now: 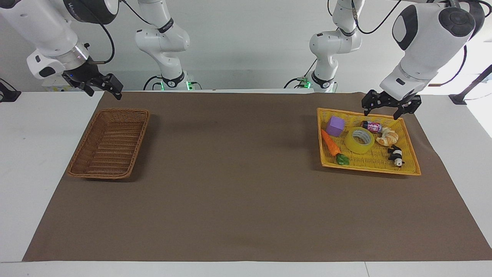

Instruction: Move tape to another basket

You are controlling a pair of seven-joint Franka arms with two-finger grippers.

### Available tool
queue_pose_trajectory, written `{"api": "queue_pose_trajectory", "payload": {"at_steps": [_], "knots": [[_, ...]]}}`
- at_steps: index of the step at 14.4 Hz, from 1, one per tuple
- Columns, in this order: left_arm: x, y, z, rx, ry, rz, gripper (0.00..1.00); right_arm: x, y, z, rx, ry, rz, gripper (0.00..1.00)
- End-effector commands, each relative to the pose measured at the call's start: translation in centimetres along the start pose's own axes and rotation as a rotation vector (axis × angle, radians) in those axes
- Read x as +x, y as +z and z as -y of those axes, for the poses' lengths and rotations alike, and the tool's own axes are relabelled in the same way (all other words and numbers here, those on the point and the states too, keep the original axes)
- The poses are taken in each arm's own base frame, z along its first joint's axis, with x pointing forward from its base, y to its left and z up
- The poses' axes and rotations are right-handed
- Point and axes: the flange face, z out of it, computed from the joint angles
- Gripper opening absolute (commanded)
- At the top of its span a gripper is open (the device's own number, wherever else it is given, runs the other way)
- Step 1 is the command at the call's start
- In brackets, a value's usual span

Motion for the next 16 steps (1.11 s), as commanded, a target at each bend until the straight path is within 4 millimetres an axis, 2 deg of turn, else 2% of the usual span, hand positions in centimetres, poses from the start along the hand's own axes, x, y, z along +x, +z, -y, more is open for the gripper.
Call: {"api": "queue_pose_trajectory", "payload": {"at_steps": [1, 8, 9, 10, 13, 14, 16], "knots": [[-0.7, -0.1, -0.4, 0.003, 0.003, -0.005, 1.0, -0.4, -0.3, -0.1, -0.004, -0.011, -0.002, 1.0], [-1.4, 0.4, 0.0, 0.003, -0.014, 0.008, 1.0, -0.4, -0.3, -0.1, -0.004, -0.011, -0.002, 1.0], [-1.7, 1.3, 0.1, 0.002, -0.016, 0.024, 1.0, -0.4, -0.4, -0.1, -0.004, -0.011, -0.003, 1.0], [-2.8, 2.4, 1.0, 0.006, -0.035, 0.022, 1.0, -0.4, -0.4, -0.1, -0.004, -0.011, -0.003, 1.0], [-6.2, 8.5, 3.0, 0.035, -0.092, -0.064, 1.0, -0.4, -0.4, -0.1, -0.004, -0.011, -0.003, 1.0], [-6.6, 9.9, 3.3, 0.035, -0.1, -0.077, 1.0, -0.4, -0.4, -0.1, -0.004, -0.011, -0.003, 1.0], [-7.4, 12.0, 5.4, 0.019, -0.136, -0.058, 1.0, -0.4, -0.4, -0.1, -0.004, -0.011, -0.003, 1.0]]}}
